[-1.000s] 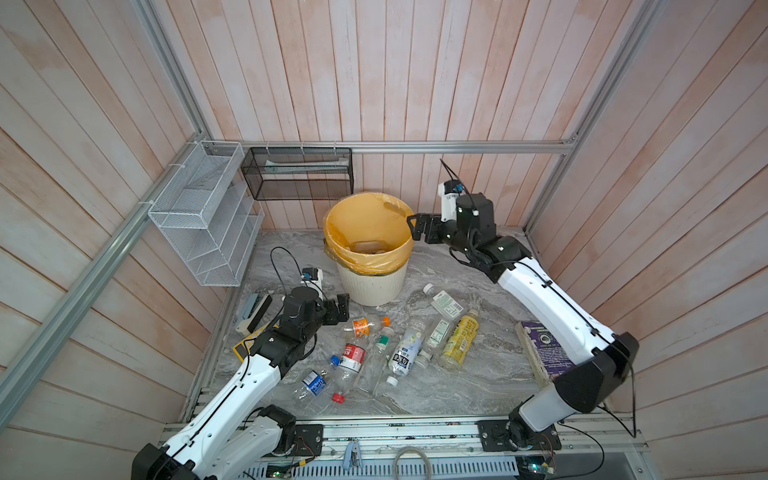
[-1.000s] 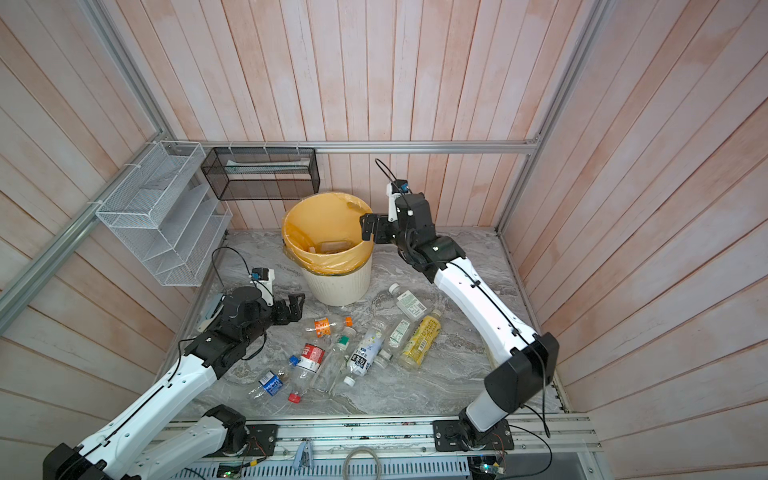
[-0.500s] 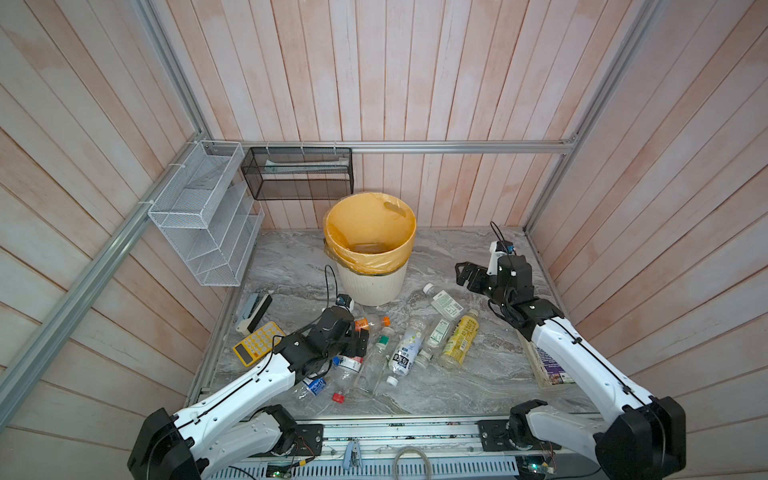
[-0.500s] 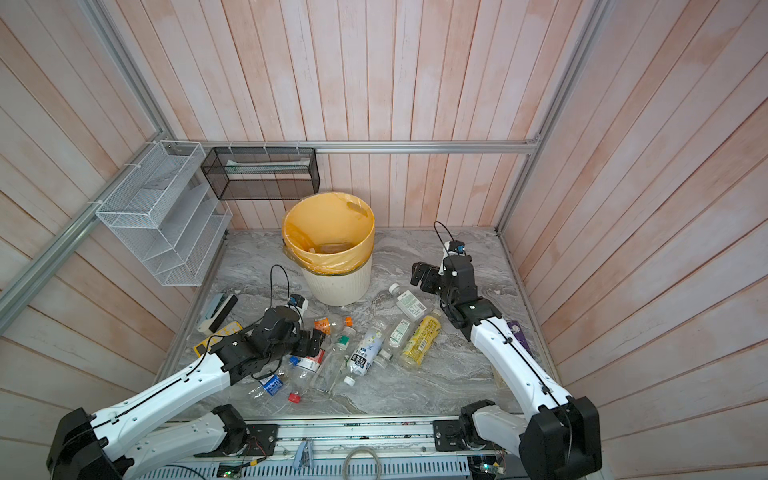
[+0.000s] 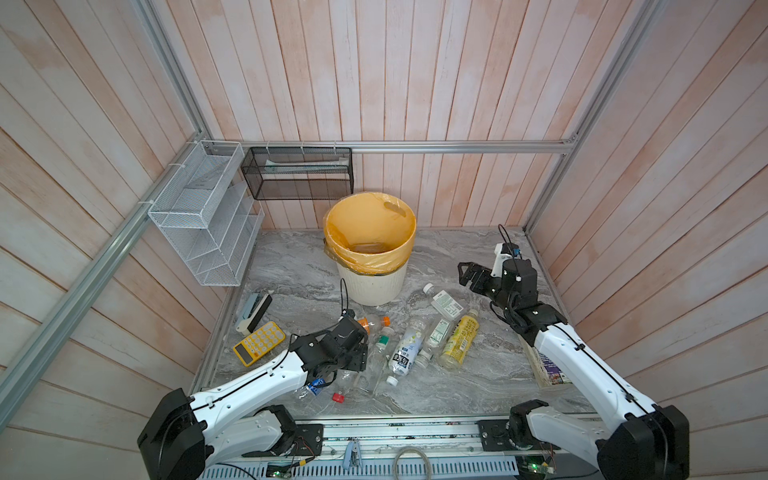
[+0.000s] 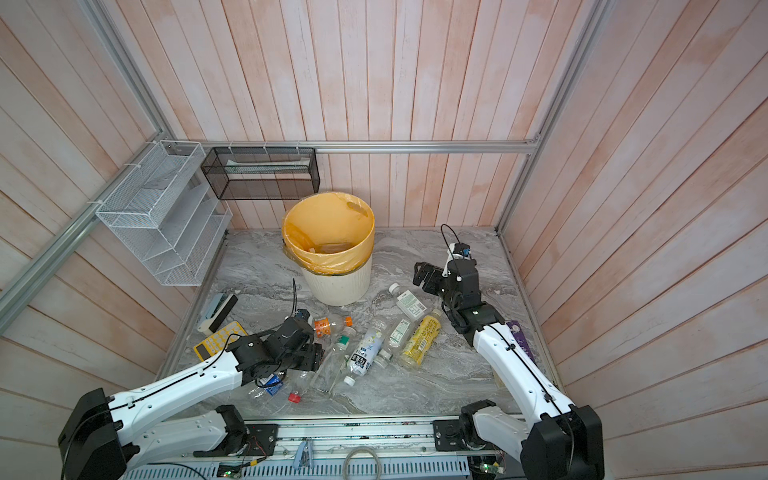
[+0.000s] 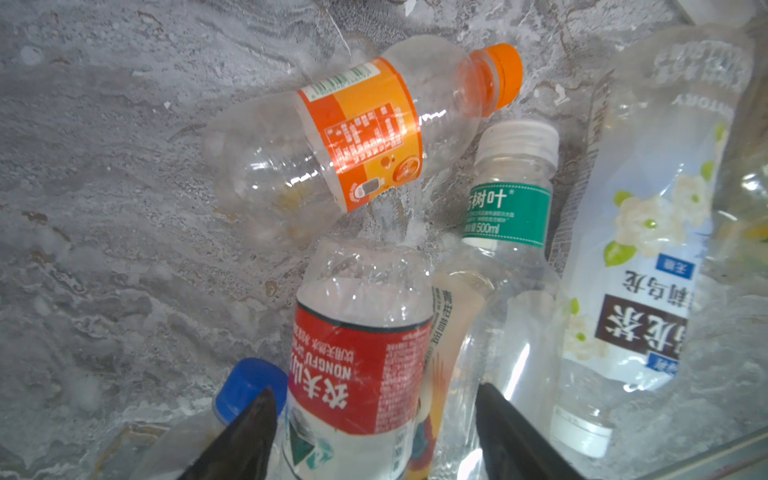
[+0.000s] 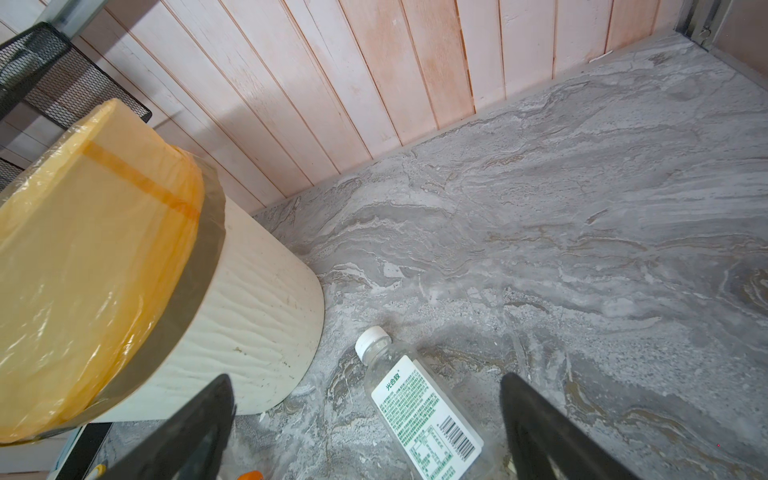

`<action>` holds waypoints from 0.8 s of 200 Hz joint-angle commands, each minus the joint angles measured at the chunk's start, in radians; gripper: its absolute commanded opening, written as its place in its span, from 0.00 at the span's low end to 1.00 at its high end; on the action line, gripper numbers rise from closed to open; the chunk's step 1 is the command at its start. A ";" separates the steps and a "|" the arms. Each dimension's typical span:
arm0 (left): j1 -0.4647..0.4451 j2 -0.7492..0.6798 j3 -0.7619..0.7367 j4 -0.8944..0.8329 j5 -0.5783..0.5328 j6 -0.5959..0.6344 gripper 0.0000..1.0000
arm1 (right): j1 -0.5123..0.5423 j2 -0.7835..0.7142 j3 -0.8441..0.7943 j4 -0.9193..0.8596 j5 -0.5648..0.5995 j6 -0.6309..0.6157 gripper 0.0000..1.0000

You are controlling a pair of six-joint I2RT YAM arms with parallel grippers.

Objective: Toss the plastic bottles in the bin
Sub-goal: 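Reach the left gripper to the red-labeled bottle while the right arm draws back, then close the left gripper on the red-labeled bottle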

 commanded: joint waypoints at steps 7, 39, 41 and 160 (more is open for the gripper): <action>-0.011 0.017 -0.015 0.015 -0.003 -0.031 0.73 | -0.009 0.007 -0.016 0.018 -0.012 0.010 0.99; -0.013 0.052 -0.022 0.034 0.008 -0.019 0.71 | -0.013 0.006 -0.016 0.017 -0.017 0.012 1.00; -0.013 0.053 -0.022 0.036 0.009 -0.019 0.71 | -0.012 0.005 -0.017 0.018 -0.017 0.012 0.99; -0.018 0.109 -0.051 0.089 0.049 -0.018 0.75 | -0.027 -0.015 -0.033 0.014 -0.017 0.008 1.00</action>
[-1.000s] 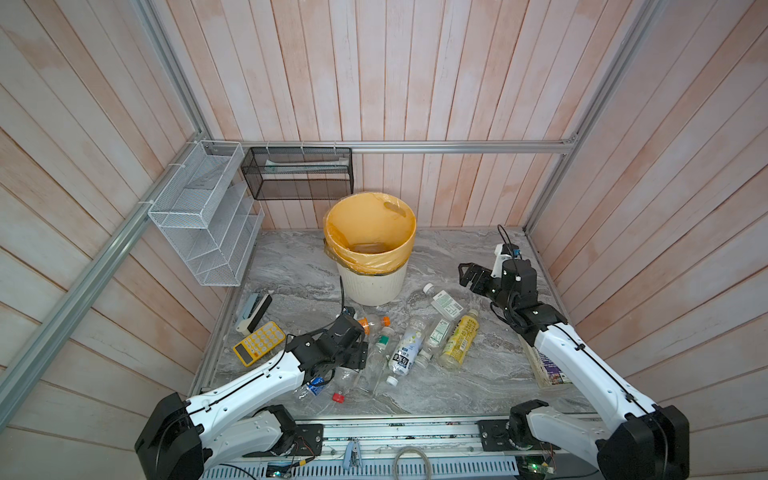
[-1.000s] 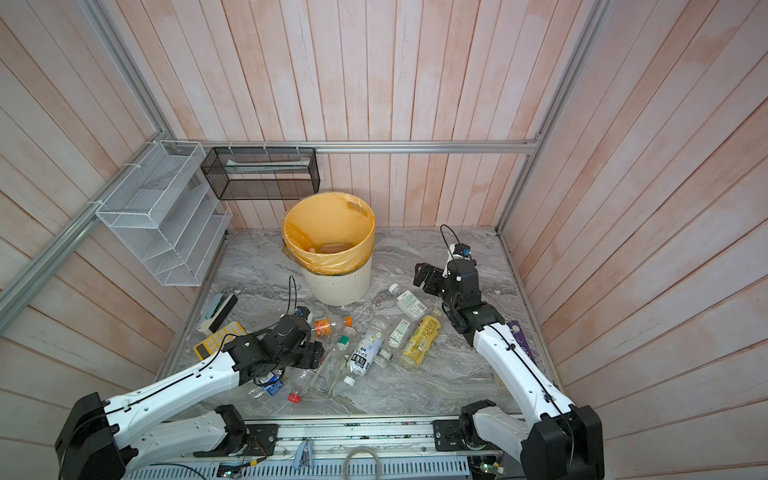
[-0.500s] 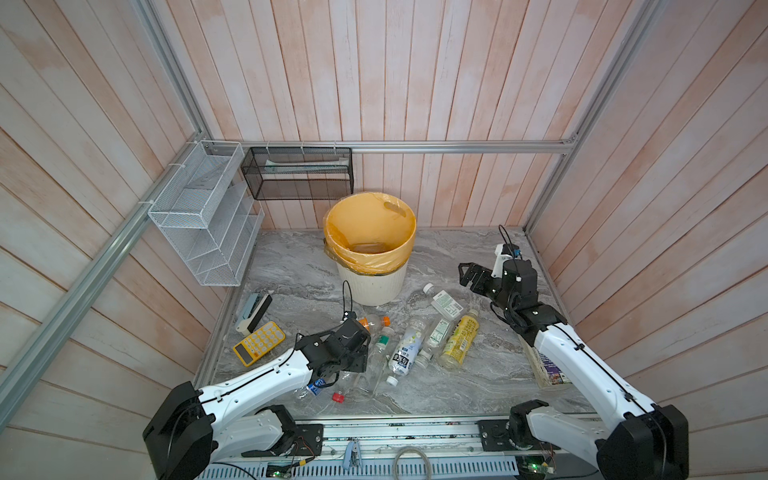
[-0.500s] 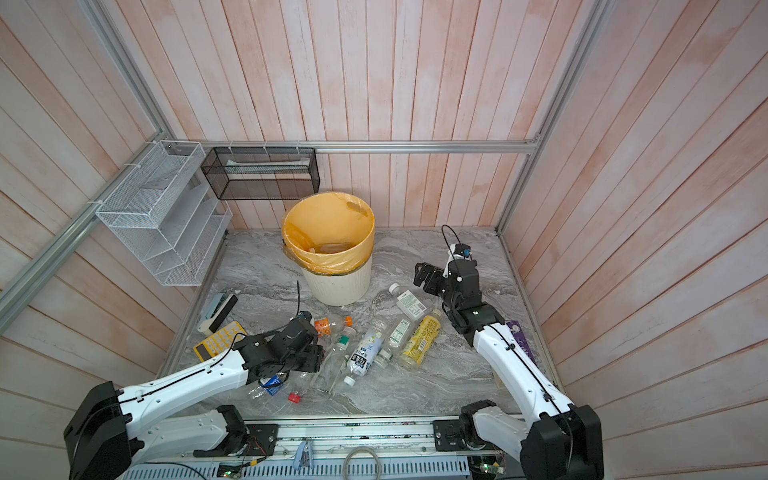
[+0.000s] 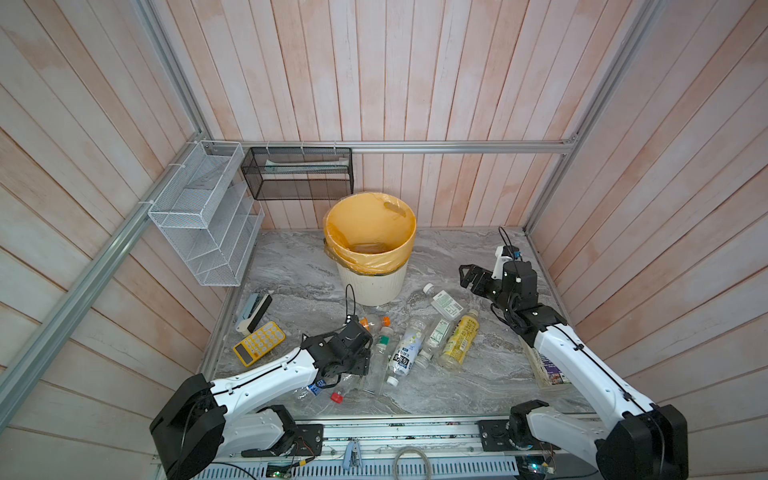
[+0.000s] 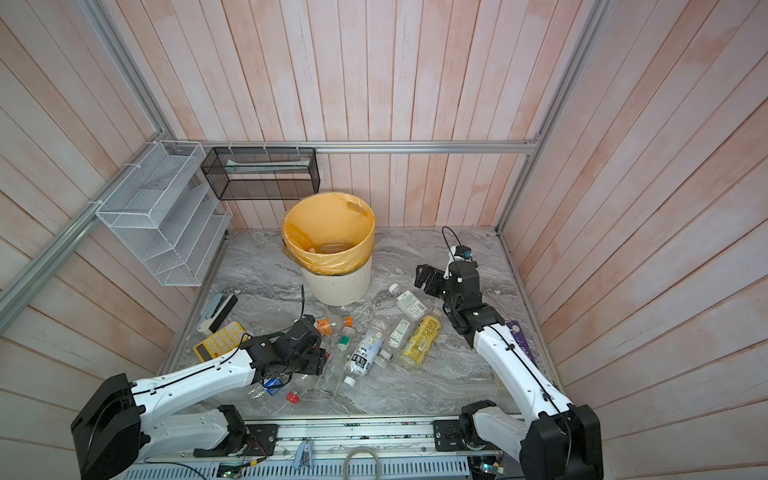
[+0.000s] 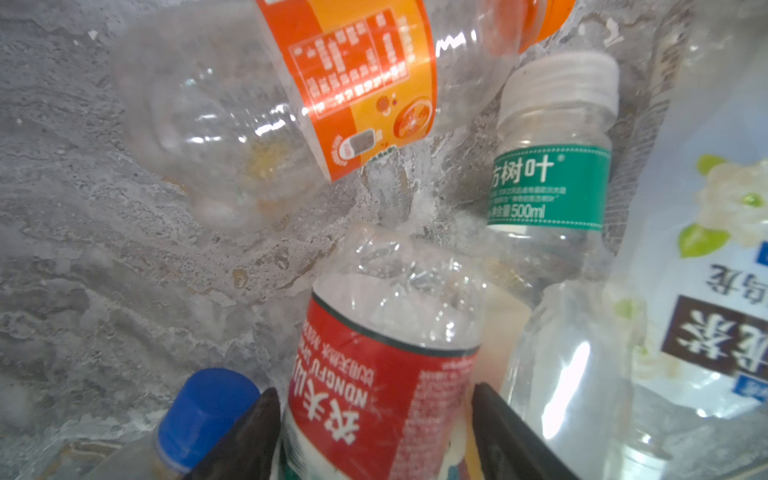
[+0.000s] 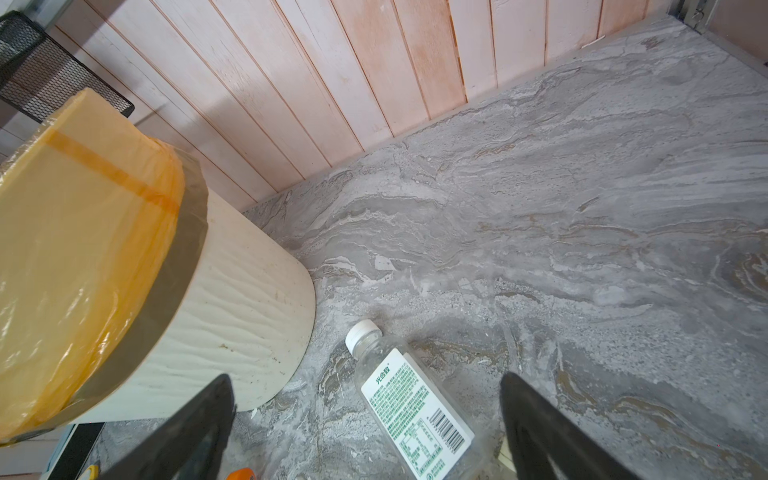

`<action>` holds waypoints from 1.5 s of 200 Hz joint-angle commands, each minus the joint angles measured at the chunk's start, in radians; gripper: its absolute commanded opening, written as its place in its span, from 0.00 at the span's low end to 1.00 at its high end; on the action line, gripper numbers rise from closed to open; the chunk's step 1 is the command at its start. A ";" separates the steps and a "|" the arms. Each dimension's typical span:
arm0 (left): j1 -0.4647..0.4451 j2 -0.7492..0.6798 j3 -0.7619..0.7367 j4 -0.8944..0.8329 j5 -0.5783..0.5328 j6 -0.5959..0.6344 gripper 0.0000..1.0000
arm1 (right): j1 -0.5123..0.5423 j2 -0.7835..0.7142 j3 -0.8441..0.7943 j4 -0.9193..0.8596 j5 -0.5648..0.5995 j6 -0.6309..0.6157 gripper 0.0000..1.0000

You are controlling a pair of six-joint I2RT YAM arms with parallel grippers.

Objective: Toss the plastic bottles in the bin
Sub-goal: 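Close the left gripper on the red-labeled bottle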

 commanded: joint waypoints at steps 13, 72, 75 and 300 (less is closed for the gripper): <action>-0.012 0.015 -0.017 0.033 0.021 -0.005 0.76 | -0.008 -0.017 -0.010 0.010 -0.005 0.007 1.00; -0.016 0.040 -0.027 0.048 0.032 -0.005 0.78 | -0.014 -0.018 -0.009 0.009 -0.007 0.007 0.99; -0.016 0.042 -0.028 0.049 0.033 -0.004 0.78 | -0.013 -0.018 -0.009 0.008 -0.007 0.007 0.99; -0.017 -0.148 0.141 -0.105 -0.147 0.016 0.58 | -0.049 -0.072 -0.035 -0.003 0.022 0.008 1.00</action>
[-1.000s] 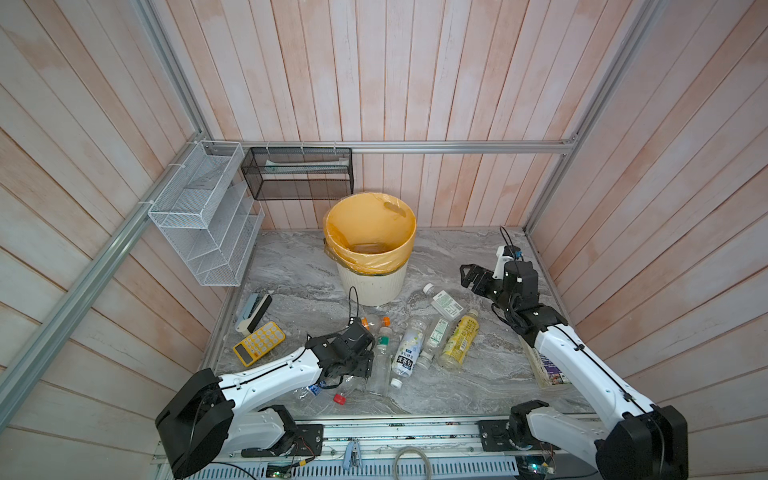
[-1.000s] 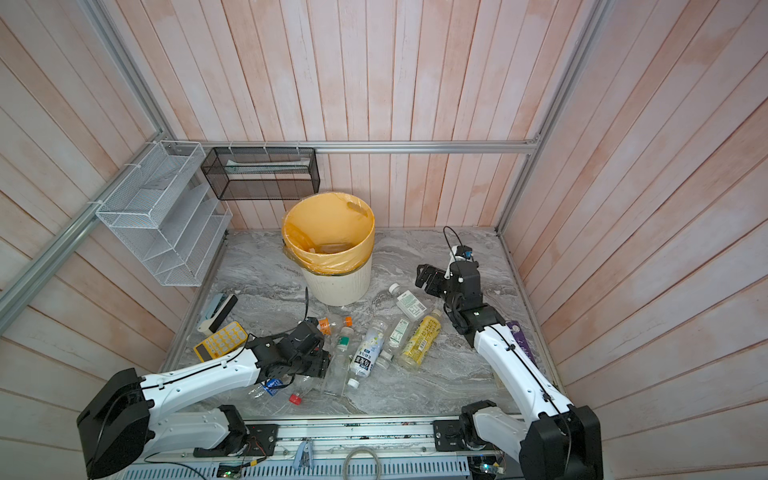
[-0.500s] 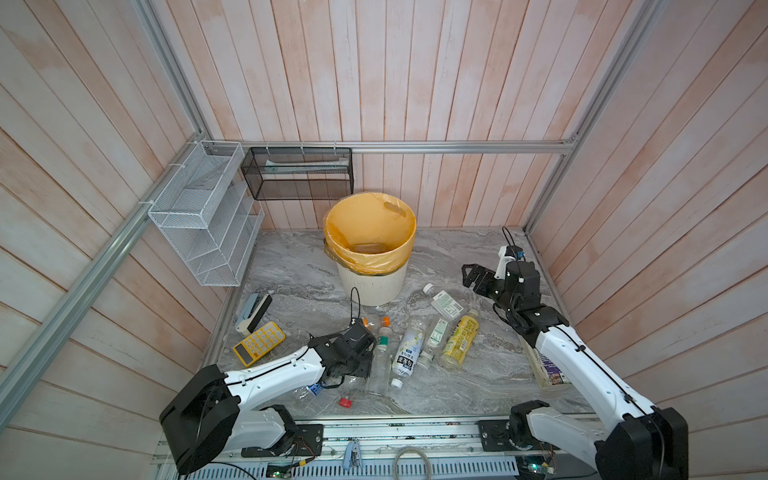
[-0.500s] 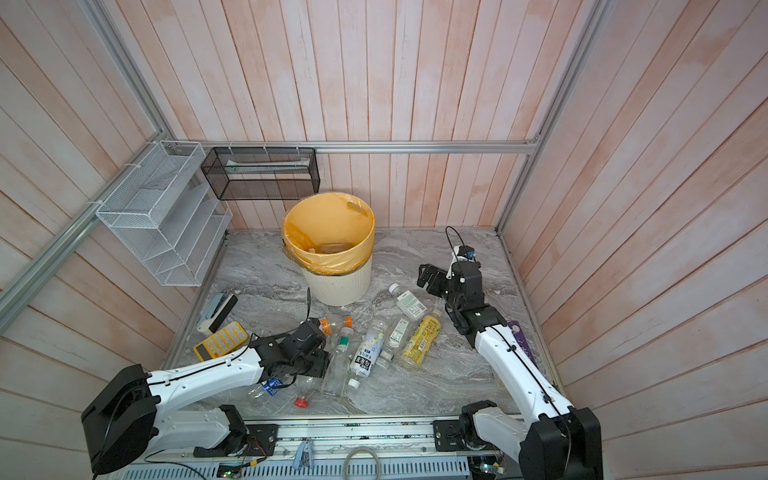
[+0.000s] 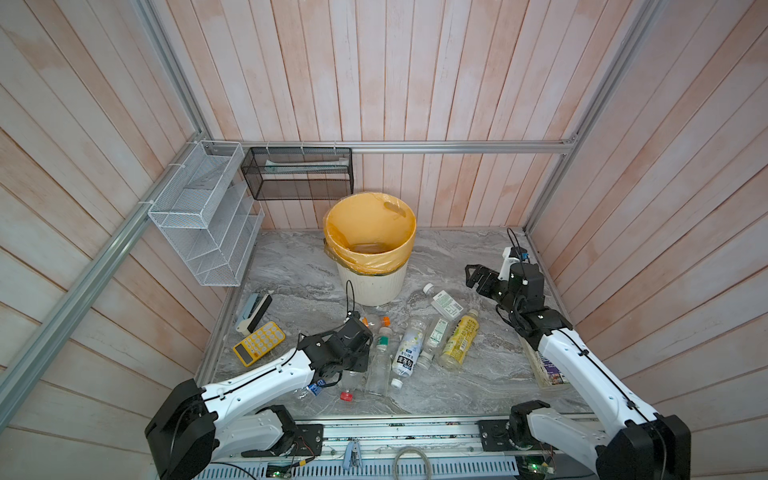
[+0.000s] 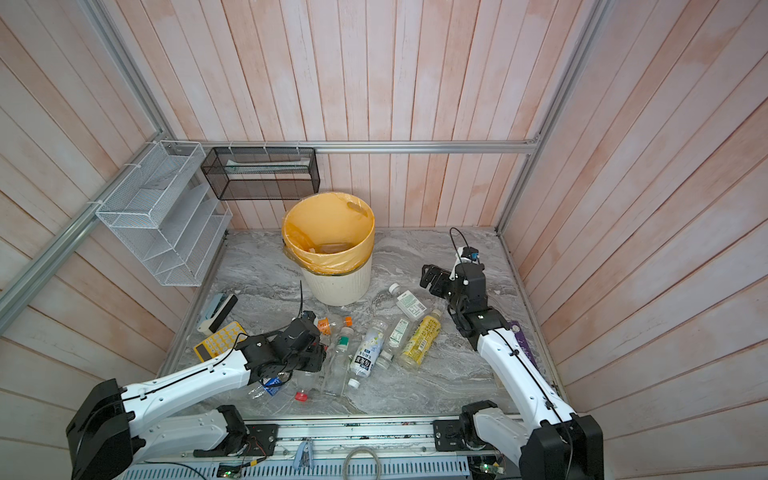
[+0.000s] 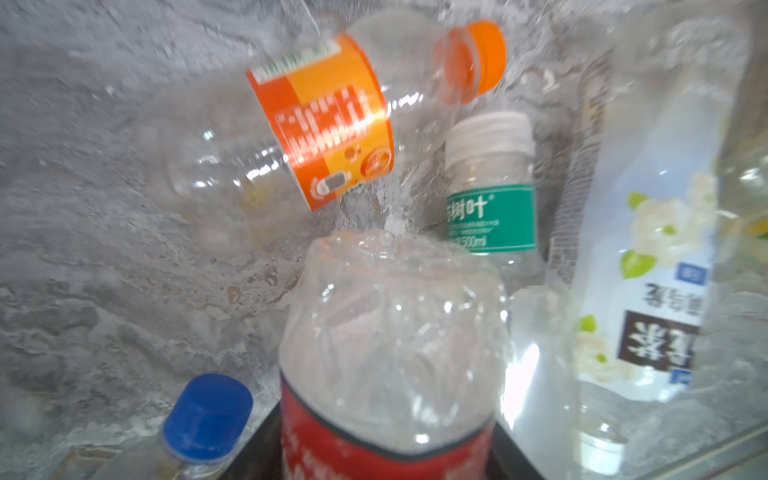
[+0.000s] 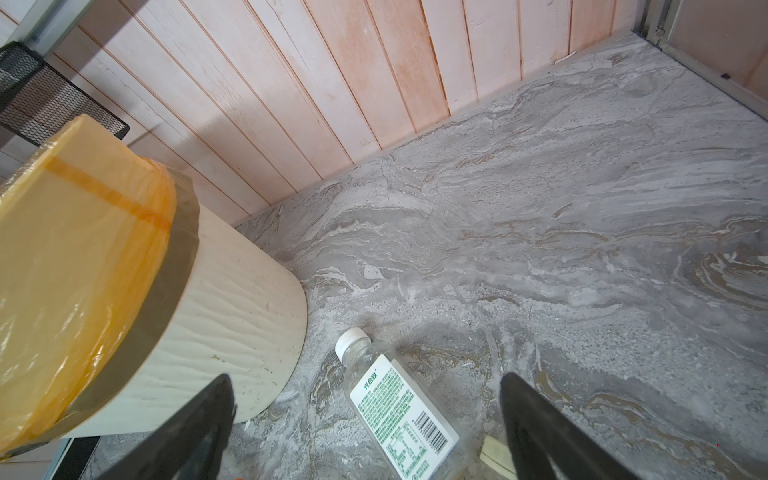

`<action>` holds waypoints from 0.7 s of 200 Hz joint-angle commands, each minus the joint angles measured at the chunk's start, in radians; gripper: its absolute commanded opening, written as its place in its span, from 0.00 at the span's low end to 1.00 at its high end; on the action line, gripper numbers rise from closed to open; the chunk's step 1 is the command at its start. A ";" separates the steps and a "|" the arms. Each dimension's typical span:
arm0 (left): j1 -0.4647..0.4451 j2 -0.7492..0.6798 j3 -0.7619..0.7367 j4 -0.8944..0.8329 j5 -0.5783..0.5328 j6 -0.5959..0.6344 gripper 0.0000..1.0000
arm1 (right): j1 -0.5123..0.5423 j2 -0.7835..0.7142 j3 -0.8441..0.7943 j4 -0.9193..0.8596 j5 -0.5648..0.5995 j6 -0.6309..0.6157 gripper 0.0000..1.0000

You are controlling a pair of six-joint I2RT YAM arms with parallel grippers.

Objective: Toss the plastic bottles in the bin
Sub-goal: 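Close the left gripper on the red-labeled bottle, then lift the red-labeled bottle over the bin and open the left gripper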

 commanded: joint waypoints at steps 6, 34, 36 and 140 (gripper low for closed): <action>-0.006 -0.107 0.105 -0.091 -0.141 0.020 0.58 | -0.010 -0.030 -0.013 -0.003 0.027 0.008 1.00; -0.005 -0.265 0.164 -0.049 -0.296 0.093 0.58 | -0.017 -0.055 -0.033 -0.008 0.035 0.012 1.00; -0.006 -0.273 0.164 -0.036 -0.307 0.106 0.58 | -0.017 -0.058 -0.034 -0.008 0.036 0.012 1.00; 0.140 -0.102 0.472 0.766 -0.219 0.766 0.59 | -0.028 -0.167 -0.074 -0.059 0.048 -0.002 0.99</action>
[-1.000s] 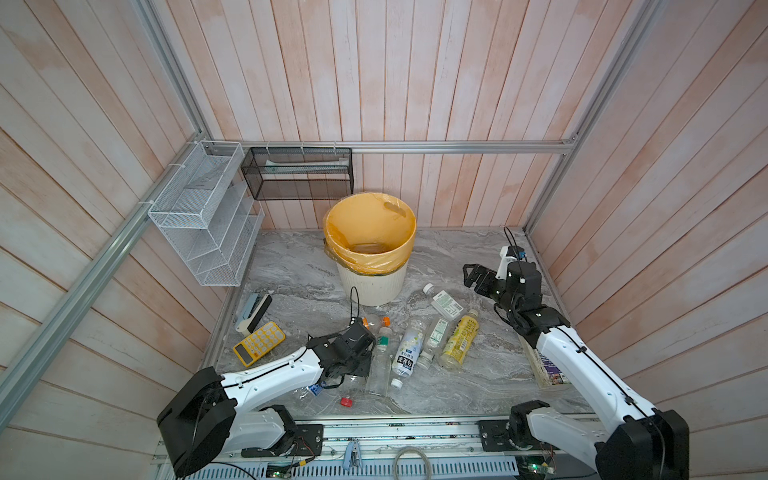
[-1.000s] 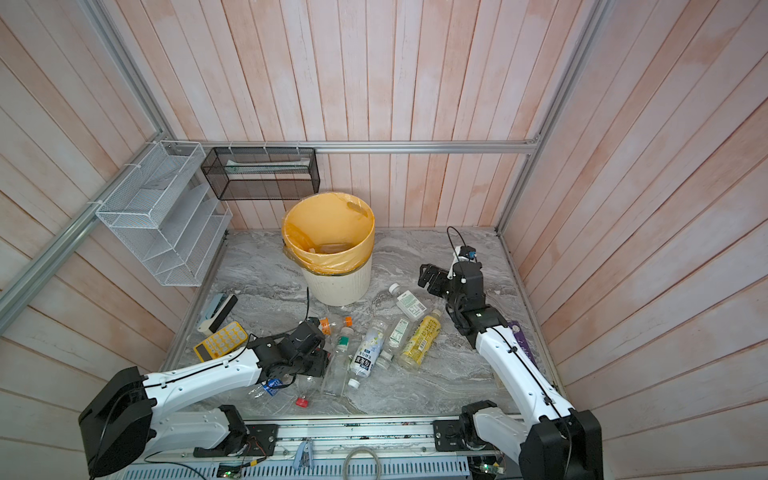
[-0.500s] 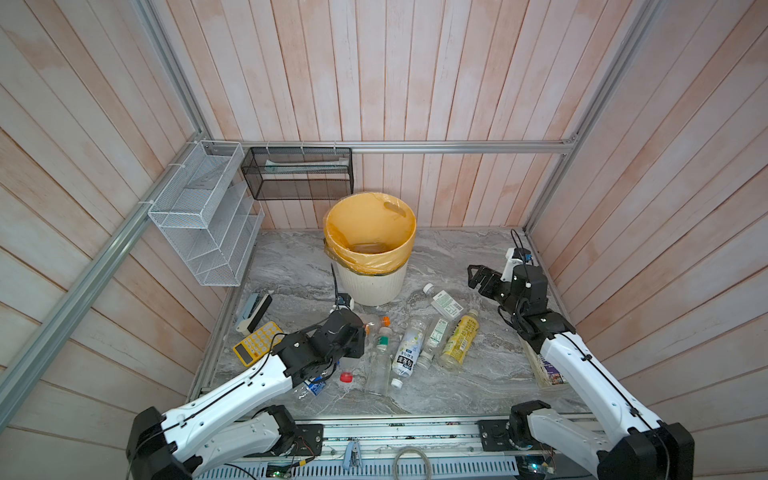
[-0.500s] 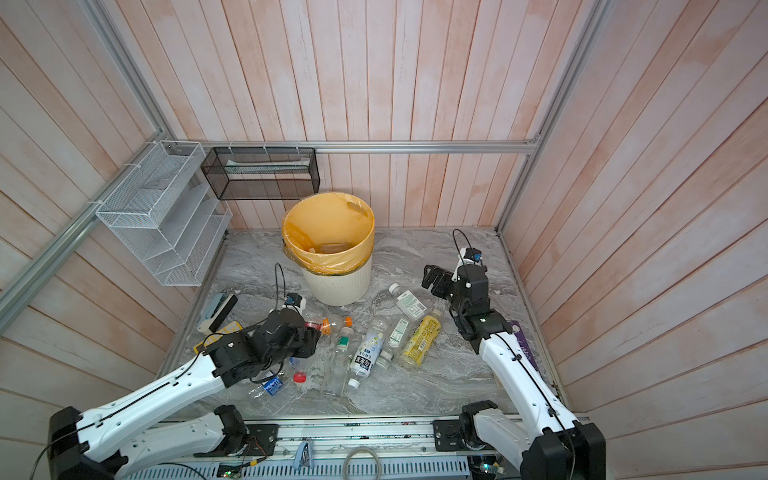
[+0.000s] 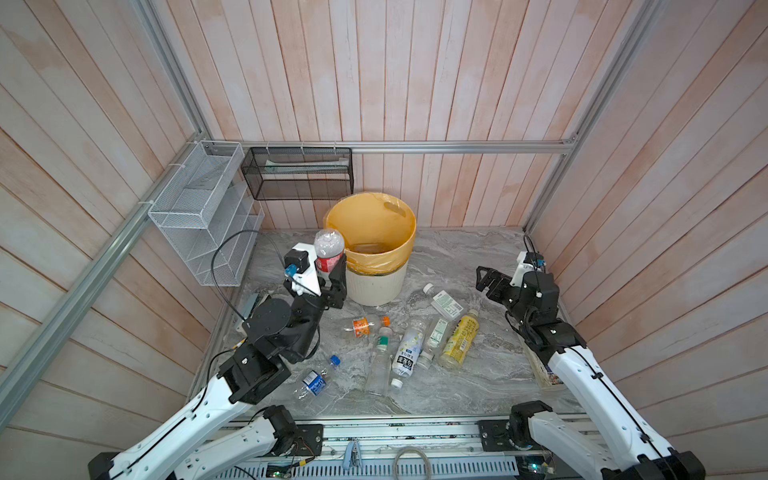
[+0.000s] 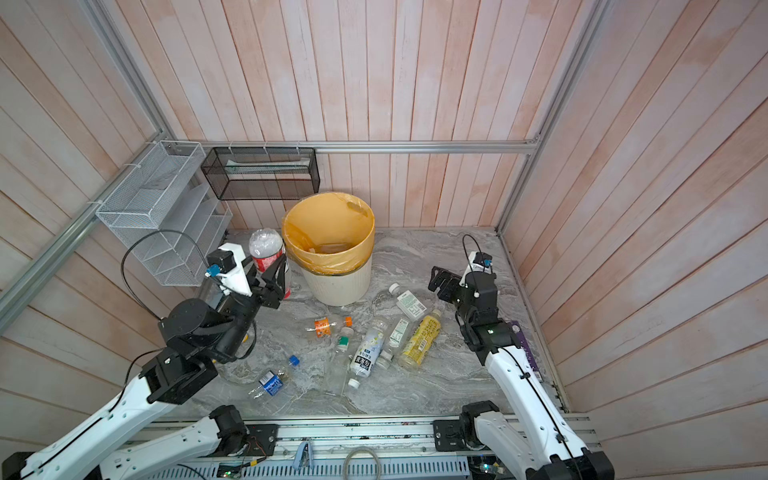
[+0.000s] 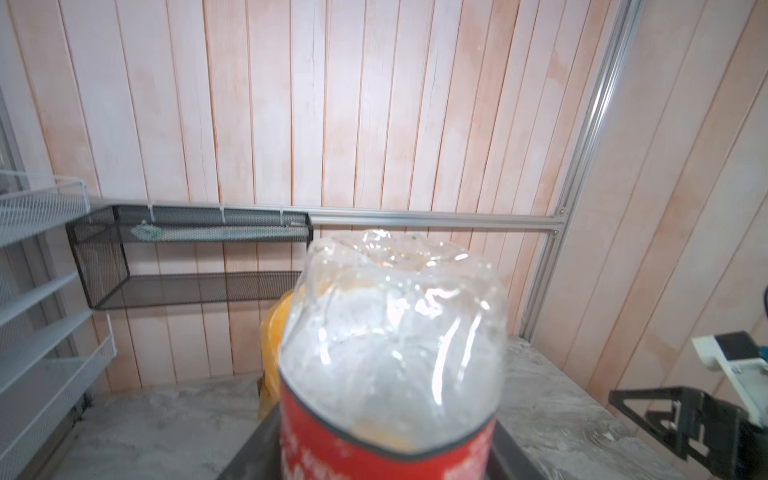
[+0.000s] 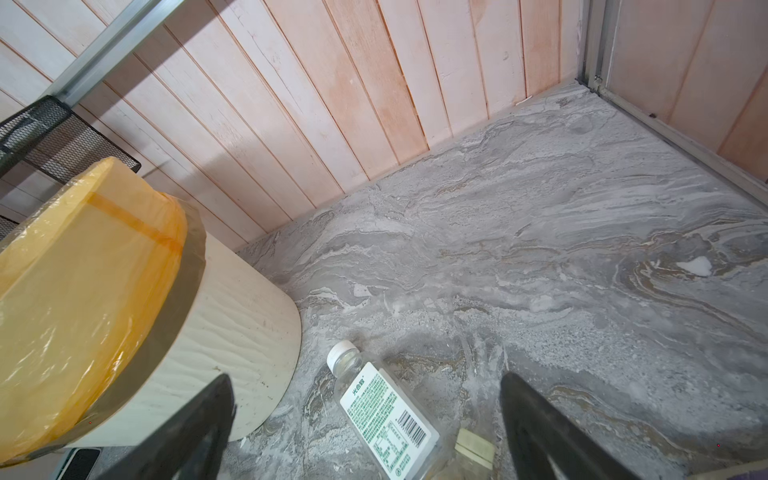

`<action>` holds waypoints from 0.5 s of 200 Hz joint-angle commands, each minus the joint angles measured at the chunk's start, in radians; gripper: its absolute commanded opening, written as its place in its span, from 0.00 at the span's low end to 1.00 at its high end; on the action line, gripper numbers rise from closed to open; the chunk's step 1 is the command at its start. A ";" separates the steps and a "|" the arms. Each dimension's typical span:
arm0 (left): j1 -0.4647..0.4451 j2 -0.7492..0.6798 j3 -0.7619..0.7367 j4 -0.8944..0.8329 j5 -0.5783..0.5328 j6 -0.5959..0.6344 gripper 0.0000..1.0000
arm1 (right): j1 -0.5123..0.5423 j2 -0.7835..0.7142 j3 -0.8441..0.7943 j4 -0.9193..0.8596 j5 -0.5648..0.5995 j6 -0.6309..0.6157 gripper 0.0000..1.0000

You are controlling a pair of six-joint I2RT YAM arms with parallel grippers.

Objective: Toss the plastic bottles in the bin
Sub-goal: 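Lift the red-labeled bottle over the bin and open the left gripper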

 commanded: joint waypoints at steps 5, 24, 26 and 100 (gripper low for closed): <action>0.158 0.228 0.207 0.093 0.217 0.052 0.59 | -0.004 -0.017 -0.023 -0.020 -0.023 -0.012 1.00; 0.343 0.425 0.391 0.006 0.489 -0.129 0.66 | -0.004 0.017 0.007 -0.055 -0.085 -0.051 0.99; 0.356 0.439 0.422 -0.012 0.512 -0.151 0.67 | -0.004 0.021 0.014 -0.062 -0.089 -0.055 0.99; 0.404 0.637 0.641 -0.209 0.592 -0.209 1.00 | -0.004 0.021 0.021 -0.148 -0.041 -0.105 1.00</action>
